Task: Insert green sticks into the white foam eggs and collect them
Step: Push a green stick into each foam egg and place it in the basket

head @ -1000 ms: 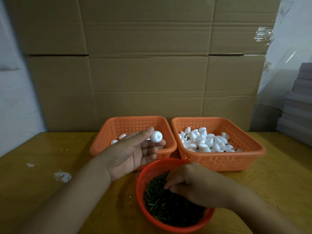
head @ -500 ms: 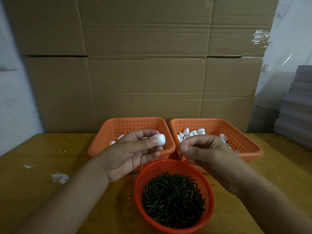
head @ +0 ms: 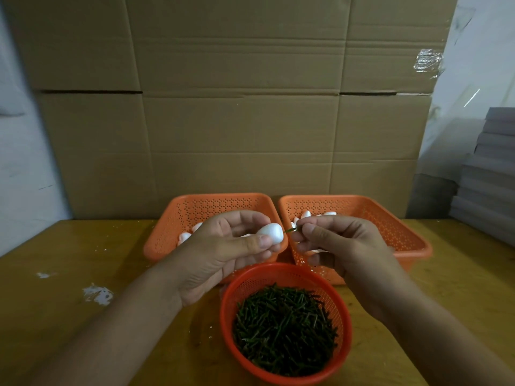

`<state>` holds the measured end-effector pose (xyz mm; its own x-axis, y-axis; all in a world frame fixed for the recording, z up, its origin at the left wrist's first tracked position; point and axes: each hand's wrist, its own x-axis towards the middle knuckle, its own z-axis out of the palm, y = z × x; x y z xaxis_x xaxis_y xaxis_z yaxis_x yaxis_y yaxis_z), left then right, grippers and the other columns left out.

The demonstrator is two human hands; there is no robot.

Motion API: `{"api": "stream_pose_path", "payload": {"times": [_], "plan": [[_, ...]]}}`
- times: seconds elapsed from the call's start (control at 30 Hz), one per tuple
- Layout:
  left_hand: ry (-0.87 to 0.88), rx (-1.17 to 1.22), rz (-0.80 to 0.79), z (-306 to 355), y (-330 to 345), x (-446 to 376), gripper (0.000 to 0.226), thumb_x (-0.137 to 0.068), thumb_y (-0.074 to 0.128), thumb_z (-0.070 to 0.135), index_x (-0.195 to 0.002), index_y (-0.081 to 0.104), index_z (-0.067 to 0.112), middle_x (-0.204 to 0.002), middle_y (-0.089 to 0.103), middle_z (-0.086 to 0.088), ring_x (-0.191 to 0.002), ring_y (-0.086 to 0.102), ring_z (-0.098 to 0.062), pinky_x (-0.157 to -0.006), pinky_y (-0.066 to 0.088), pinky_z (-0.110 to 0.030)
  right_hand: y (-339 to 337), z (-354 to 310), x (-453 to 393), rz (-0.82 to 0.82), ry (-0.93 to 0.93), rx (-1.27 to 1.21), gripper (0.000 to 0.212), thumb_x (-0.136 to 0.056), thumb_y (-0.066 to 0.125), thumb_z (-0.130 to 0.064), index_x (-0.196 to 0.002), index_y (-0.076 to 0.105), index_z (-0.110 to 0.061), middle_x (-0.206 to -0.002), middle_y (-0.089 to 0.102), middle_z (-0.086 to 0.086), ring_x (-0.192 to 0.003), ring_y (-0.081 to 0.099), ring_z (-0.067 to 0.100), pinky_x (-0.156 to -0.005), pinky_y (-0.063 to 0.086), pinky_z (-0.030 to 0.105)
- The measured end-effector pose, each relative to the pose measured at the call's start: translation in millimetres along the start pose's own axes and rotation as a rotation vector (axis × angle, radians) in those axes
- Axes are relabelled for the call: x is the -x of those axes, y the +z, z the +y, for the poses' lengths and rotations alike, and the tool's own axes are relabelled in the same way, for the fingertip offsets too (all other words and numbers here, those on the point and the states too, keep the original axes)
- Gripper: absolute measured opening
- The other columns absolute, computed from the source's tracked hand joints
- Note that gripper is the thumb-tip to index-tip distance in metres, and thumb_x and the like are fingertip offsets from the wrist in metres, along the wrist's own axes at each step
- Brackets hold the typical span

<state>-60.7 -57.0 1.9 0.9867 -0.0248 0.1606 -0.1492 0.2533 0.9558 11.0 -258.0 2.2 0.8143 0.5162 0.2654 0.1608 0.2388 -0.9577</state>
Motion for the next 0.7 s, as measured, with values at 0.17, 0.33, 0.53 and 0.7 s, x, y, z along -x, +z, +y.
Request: {"api": "stream_pose_path", "payload": {"times": [0.17,0.33,0.53,0.7], "plan": [[0.006,-0.023,0.004,0,-1,0,0.028,-0.07,0.085,0.013,-0.096,0.078,0.02,-0.111,0.074,-0.014,-0.099,0.074,-0.024,-0.078,0.058,-0.024,1,-2,2,0.006,-0.025,0.06,0.014,-0.078,0.07,-0.02,-0.084,0.08,-0.013,-0.086,0.077,0.011,-0.071,0.067,0.012,-0.054,0.05,0.02],[0.001,-0.051,-0.011,-1,1,1,0.027,-0.076,0.081,0.008,-0.101,0.075,0.015,-0.116,0.072,-0.016,-0.101,0.073,-0.025,-0.079,0.058,-0.024,7,1,4,0.002,-0.059,0.125,0.012,-0.079,0.072,-0.019,-0.083,0.081,-0.014,-0.077,0.073,0.015,-0.067,0.062,0.013,-0.052,0.048,0.019],[0.013,-0.075,0.002,-1,3,1,0.027,-0.075,0.082,0.007,-0.1,0.076,0.015,-0.116,0.073,-0.015,-0.1,0.074,-0.026,-0.077,0.058,-0.024,12,7,6,0.001,-0.079,0.161,0.023,-0.072,0.073,-0.03,-0.089,0.082,-0.018,-0.073,0.07,0.018,-0.06,0.053,0.013,-0.05,0.044,0.022],[0.01,-0.125,0.019,-2,1,0,0.024,-0.076,0.081,0.008,-0.098,0.076,0.016,-0.114,0.073,-0.014,-0.099,0.074,-0.024,-0.077,0.058,-0.023,15,8,7,0.005,-0.121,0.198,0.01,-0.083,0.073,-0.012,-0.09,0.081,-0.012,-0.069,0.075,0.004,-0.053,0.06,0.0,-0.051,0.044,0.012]]}}
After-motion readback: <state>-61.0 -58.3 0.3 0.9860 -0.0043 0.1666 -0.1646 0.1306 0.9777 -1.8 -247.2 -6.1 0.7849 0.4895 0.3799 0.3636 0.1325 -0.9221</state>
